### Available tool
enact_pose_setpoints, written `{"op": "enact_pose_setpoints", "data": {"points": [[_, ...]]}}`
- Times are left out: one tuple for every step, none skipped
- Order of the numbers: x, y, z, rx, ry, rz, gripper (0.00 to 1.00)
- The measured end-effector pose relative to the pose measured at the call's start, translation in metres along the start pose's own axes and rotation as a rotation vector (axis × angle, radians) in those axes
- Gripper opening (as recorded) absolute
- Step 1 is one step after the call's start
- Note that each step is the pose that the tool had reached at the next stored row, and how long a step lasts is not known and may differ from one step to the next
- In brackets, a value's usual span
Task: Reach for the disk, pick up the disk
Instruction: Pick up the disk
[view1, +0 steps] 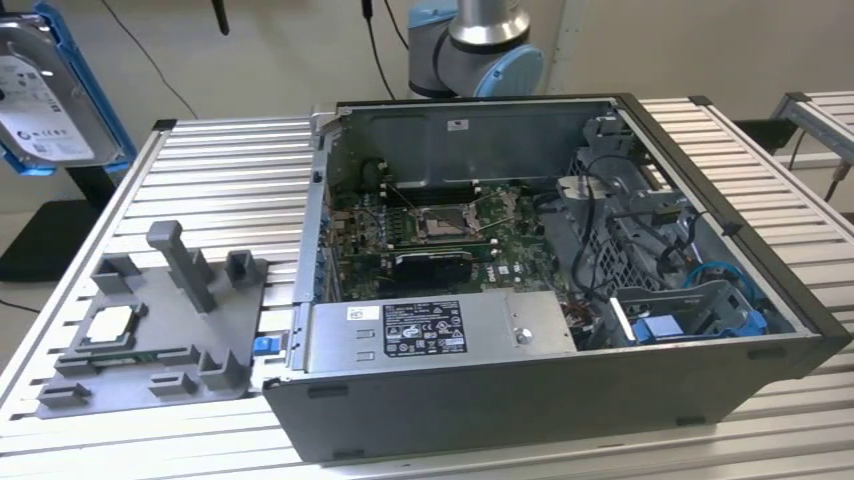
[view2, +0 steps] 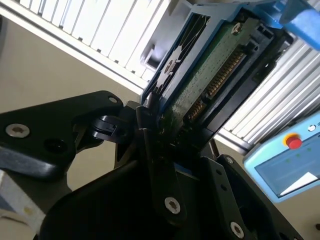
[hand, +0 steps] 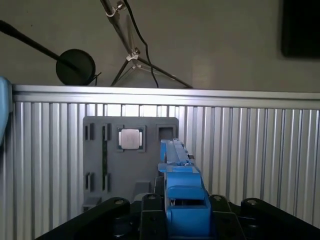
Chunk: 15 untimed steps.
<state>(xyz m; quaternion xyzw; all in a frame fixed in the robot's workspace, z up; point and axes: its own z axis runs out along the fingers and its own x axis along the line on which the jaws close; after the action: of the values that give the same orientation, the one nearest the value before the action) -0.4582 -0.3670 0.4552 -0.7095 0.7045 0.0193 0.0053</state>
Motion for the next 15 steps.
{"op": "enact_pose_setpoints", "data": {"points": [[-0.0001, 0.0001, -0.0031, 0.0000, -0.0010, 0.000, 0.00], [-0.0002, 0.0002, -0.0065, -0.0001, -0.0015, 0.000, 0.00], [-0.0004, 0.0002, -0.0103, 0.0000, -0.0020, 0.000, 0.00], [-0.0005, 0.0003, -0.0141, 0.0000, -0.0024, 0.000, 0.00], [-0.0006, 0.0004, -0.0181, 0.0000, -0.0026, 0.000, 0.00], [-0.0008, 0.0005, -0.0221, 0.0000, -0.0029, 0.000, 0.00], [-0.0009, 0.0005, -0.0261, 0.0001, -0.0032, 0.000, 0.00], [-0.0011, 0.0006, -0.0303, -0.0002, -0.0034, 0.000, 0.00], [-0.0012, 0.0006, -0.0339, -0.0002, -0.0036, 0.000, 0.00], [-0.0015, 0.0008, -0.0416, -0.0001, -0.0044, 0.000, 0.00], [-0.0016, 0.0009, -0.0454, -0.0001, -0.0047, 0.000, 0.00], [-0.0017, 0.0010, -0.0489, 0.0000, -0.0051, 0.000, 0.00], [-0.0018, 0.0010, -0.0527, 0.0000, -0.0053, 0.000, 0.00], [-0.0019, 0.0011, -0.0562, 0.0000, -0.0055, 0.000, 0.00], [-0.0021, 0.0012, -0.0597, -0.0001, -0.0059, 0.000, 0.00]]}}
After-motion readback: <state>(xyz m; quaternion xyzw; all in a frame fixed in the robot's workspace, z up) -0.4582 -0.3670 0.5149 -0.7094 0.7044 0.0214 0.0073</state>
